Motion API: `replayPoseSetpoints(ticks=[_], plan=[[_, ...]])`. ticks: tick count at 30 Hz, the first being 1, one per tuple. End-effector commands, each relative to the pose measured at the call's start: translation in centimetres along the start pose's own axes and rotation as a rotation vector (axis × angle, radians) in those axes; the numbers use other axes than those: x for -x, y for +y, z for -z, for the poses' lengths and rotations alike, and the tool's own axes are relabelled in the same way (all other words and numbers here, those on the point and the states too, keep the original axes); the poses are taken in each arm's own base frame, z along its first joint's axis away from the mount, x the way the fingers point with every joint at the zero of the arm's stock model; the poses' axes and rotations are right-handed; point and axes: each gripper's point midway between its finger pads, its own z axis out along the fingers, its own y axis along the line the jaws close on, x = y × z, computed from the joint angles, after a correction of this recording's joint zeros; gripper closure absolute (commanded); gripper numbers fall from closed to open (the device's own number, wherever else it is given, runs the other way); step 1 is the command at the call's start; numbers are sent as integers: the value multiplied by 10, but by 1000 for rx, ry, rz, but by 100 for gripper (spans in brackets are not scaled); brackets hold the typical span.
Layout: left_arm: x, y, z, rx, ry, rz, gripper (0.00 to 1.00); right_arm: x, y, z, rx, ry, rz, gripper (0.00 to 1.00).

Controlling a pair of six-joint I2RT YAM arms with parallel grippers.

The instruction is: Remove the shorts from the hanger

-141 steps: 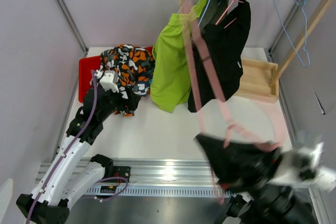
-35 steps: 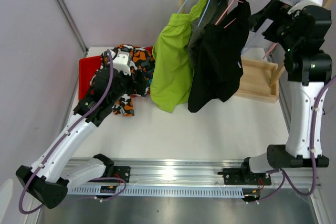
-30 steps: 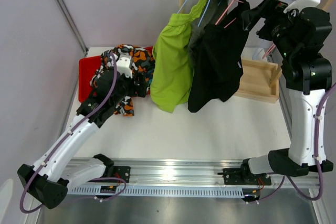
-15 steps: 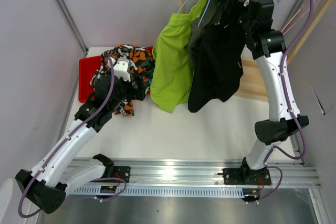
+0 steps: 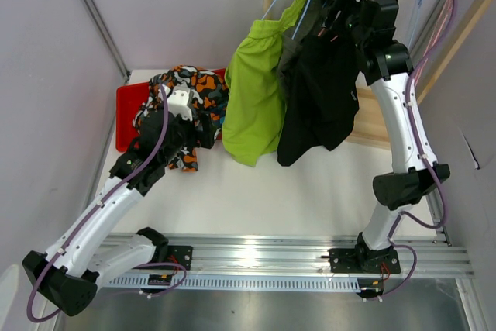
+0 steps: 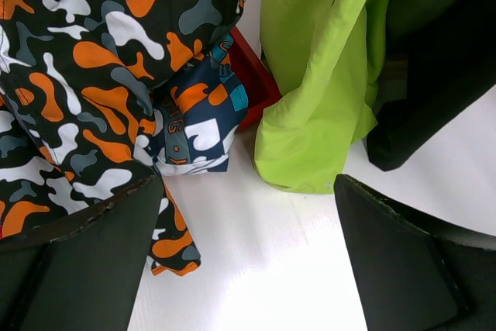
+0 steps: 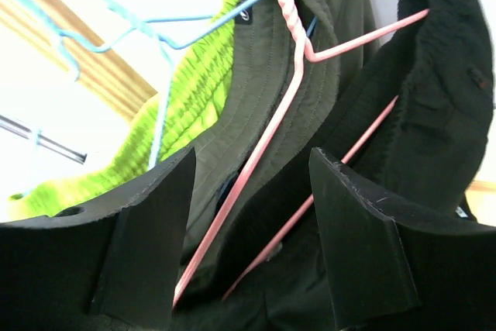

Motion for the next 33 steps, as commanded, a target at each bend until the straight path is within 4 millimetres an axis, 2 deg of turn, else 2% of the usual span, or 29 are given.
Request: replayPoseSetpoints(ticks=[1,3,6,10,12,13,15,19,20,21,22,23,24,25,26,27,28,29,30,31,32,33], plan=[[11,-3,4,-10,-42,15,1,-7,3,-19,4,-11,-19,34],[10,-2,4,-7,-41,15,1,-11,2,-23,1,-6,-21,35],[10,-2,4,-5,-42,15,1,-14,2,-26,-4,-6,-23,44],[9,-3,2,-8,-33,17,1,-10,0,-24,-16,-17,-23,76],[8,-4,1,-14,-31,17,1,-8,-2,-21,-27,-23,-17,88],[7,-5,0,-19,-27,13,1,-2,-3,-16,-33,-35,-17,99],[8,-9,0,-41,-26,9,1,4,-4,-9,-39,-45,-10,100],[8,-51,7,-247,-42,-72,1,30,-1,21,-33,-91,-3,100],[8,-62,9,-273,-40,-103,1,46,1,38,-26,-128,-6,100],[11,-88,15,-344,-34,-145,1,54,3,48,-22,-147,-9,100],[11,-95,16,-342,-36,-177,1,57,1,55,-30,-156,-2,100],[21,-108,21,-371,-57,-188,1,63,1,65,-30,-172,-5,100],[26,-129,28,-427,-65,-201,0,76,2,83,-22,-200,-13,100],[29,-134,29,-425,-74,-195,1,76,1,90,-22,-198,-18,100],[42,-153,38,-468,-102,-194,1,84,2,107,-14,-215,-25,100],[36,-162,38,-487,-88,-203,1,86,2,114,-14,-219,-30,100],[56,-174,46,-515,-130,-185,1,87,2,121,-10,-223,-38,100],[58,-184,47,-530,-135,-187,1,77,2,122,-8,-201,-44,100],[50,-204,48,-575,-116,-205,1,83,3,137,6,-221,-55,100],[68,-218,54,-605,-163,-194,1,81,3,141,7,-219,-61,100],[70,-229,55,-624,-169,-196,0,69,2,140,9,-194,-70,100],[66,-245,58,-659,-164,-210,1,70,3,147,20,-200,-79,100]])
